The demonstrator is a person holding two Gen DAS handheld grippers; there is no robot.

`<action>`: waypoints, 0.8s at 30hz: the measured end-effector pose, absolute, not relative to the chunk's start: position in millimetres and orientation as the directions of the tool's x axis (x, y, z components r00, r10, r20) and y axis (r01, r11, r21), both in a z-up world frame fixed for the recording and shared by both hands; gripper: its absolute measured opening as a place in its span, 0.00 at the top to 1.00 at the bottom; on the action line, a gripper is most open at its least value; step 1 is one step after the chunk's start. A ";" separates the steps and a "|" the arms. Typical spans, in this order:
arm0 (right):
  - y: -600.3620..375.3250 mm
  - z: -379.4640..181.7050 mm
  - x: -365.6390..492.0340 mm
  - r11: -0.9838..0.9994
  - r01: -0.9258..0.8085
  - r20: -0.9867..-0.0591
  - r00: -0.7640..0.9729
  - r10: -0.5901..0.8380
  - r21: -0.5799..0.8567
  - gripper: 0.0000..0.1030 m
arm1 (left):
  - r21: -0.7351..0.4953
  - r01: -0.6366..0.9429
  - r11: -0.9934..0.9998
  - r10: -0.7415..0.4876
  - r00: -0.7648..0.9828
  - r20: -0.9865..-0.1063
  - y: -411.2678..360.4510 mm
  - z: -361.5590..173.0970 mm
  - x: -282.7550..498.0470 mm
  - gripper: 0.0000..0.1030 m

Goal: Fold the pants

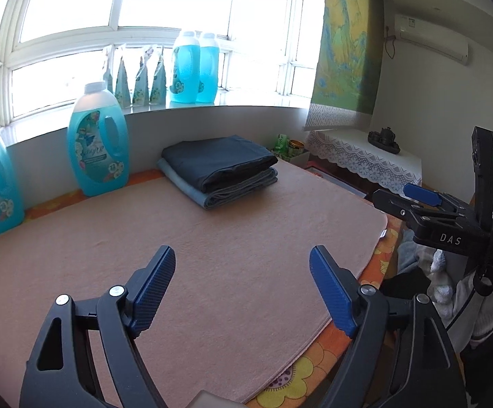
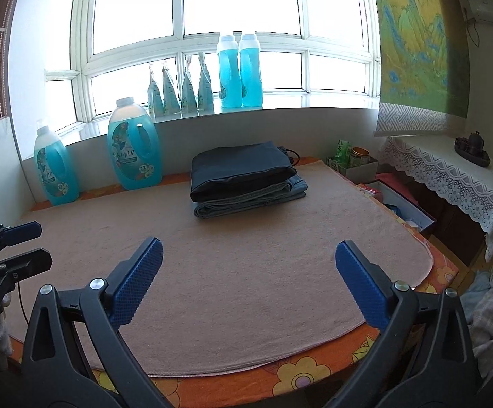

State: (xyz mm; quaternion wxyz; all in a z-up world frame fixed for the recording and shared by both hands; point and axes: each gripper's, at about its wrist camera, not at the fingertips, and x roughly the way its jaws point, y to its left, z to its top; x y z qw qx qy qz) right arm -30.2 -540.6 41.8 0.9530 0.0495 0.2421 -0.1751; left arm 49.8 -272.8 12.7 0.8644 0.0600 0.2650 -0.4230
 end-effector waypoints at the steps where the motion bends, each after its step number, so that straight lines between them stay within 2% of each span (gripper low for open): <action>1: -537.6 40.0 -33.6 0.932 0.363 -0.477 0.820 -0.317 0.005 0.00 | -0.122 0.760 0.638 -0.697 0.502 -0.512 -269.5 10.5 46.8 0.21; 6: -522.0 38.4 -45.6 0.926 0.377 -0.467 0.822 -0.326 0.016 0.00 | -0.082 0.729 0.680 -0.658 0.557 -0.506 -256.8 7.5 32.1 0.21; 24: -500.2 38.8 -58.2 0.924 0.379 -0.440 0.838 -0.322 0.046 0.00 | -0.075 0.647 0.759 -0.603 0.655 -0.455 -219.7 15.2 6.3 0.19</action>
